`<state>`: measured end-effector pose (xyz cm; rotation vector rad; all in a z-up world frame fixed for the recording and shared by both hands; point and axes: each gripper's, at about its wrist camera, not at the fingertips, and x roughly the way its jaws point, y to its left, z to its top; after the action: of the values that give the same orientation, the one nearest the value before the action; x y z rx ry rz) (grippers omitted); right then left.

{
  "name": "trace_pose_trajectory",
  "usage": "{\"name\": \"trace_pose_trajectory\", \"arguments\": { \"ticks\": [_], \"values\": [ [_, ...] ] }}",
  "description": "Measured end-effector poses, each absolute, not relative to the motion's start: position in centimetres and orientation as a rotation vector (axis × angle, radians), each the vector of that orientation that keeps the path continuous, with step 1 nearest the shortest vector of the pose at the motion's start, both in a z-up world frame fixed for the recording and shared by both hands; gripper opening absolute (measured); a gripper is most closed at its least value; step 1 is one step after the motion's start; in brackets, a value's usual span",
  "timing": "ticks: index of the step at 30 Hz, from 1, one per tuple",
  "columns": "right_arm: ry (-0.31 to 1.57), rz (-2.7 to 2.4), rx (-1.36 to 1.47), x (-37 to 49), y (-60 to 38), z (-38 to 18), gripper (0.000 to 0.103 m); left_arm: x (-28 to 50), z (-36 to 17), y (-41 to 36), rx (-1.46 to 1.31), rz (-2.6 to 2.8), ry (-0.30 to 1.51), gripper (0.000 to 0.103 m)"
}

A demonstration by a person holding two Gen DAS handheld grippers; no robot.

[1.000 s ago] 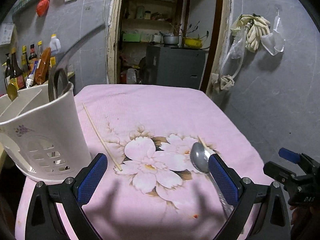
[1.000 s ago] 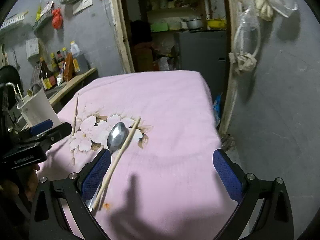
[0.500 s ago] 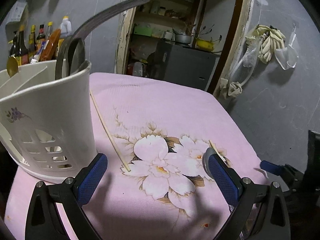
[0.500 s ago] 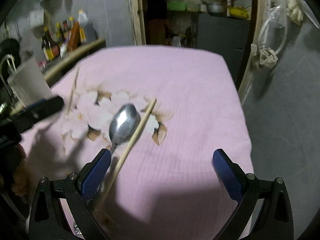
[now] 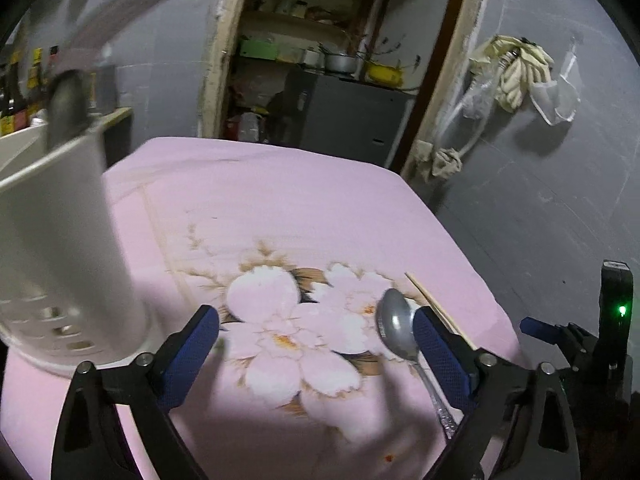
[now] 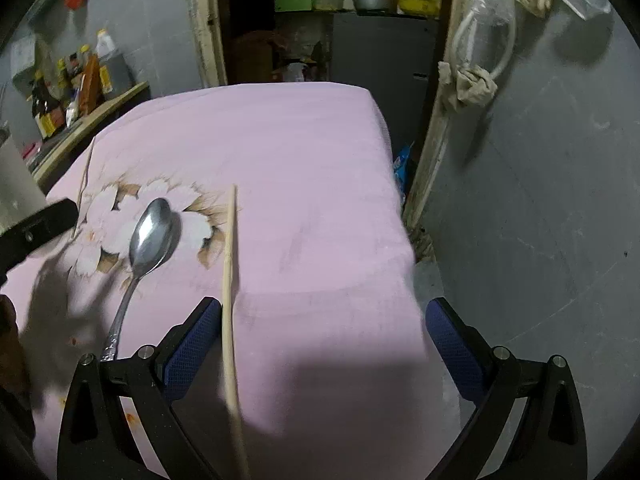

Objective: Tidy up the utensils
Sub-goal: 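Grasp the silver spoon with the left tool while the right tool grasps the chopstick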

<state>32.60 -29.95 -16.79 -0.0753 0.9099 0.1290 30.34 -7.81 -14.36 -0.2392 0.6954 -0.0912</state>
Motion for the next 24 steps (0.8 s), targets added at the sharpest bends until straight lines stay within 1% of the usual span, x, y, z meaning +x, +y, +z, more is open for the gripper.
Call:
{"name": "trace_pose_trajectory", "arguments": {
  "ticks": [3, 5, 6, 8, 10, 11, 13, 14, 16, 17, 18, 19, 20, 24],
  "values": [
    [0.916, 0.160, -0.049, 33.0, -30.5, -17.0, 0.099, 31.2, -14.5, -8.5, -0.236, -0.137, 0.716, 0.086],
    [0.909, 0.181, -0.045, 33.1, -30.6, -17.0, 0.099, 31.8, -14.8, -8.9, -0.239, -0.169, 0.733, 0.076],
    [0.901, 0.207, -0.042, 33.3, -30.7, -16.9, 0.099, 32.1, -14.9, -9.0, -0.245, -0.188, 0.747, 0.073],
    [0.898, 0.236, -0.038, 33.6, -30.6, -17.0, 0.092, 32.6, -15.2, -9.1, -0.259, -0.212, 0.765, 0.061],
    [0.897, 0.266, -0.042, 34.2, -30.4, -17.0, 0.076, 33.0, -15.5, -9.2, -0.272, -0.227, 0.777, 0.056],
    [0.898, 0.279, -0.046, 34.6, -30.3, -17.0, 0.074, 33.2, -15.6, -9.2, -0.276, -0.233, 0.785, 0.054],
    [0.901, 0.311, -0.043, 35.5, -30.0, -17.0, 0.061, 33.6, -15.9, -9.4, -0.282, -0.240, 0.798, 0.050],
    [0.905, 0.336, -0.041, 36.0, -29.7, -17.1, 0.058, 33.8, -16.0, -9.5, -0.283, -0.243, 0.805, 0.046],
    [0.912, 0.364, -0.047, 36.7, -29.1, -17.2, 0.045, 34.2, -16.3, -9.8, -0.282, -0.254, 0.822, 0.040],
    [0.918, 0.386, -0.053, 37.2, -28.6, -17.3, 0.042, 34.4, -16.4, -9.9, -0.280, -0.259, 0.832, 0.037],
    [0.920, 0.397, -0.056, 37.4, -28.4, -17.3, 0.037, 34.6, -16.6, -10.1, -0.279, -0.263, 0.842, 0.035],
    [0.922, 0.410, -0.059, 37.7, -28.2, -17.3, 0.033, 34.7, -16.7, -10.2, -0.278, -0.269, 0.848, 0.032],
    [0.925, 0.425, -0.063, 38.0, -28.0, -17.3, 0.032, 34.9, -16.8, -10.3, -0.277, -0.276, 0.855, 0.029],
    [0.942, 0.466, -0.086, 39.4, -27.6, -17.3, 0.021, 35.7, -17.3, -11.0, -0.276, -0.331, 0.891, 0.028]
  ]
}}
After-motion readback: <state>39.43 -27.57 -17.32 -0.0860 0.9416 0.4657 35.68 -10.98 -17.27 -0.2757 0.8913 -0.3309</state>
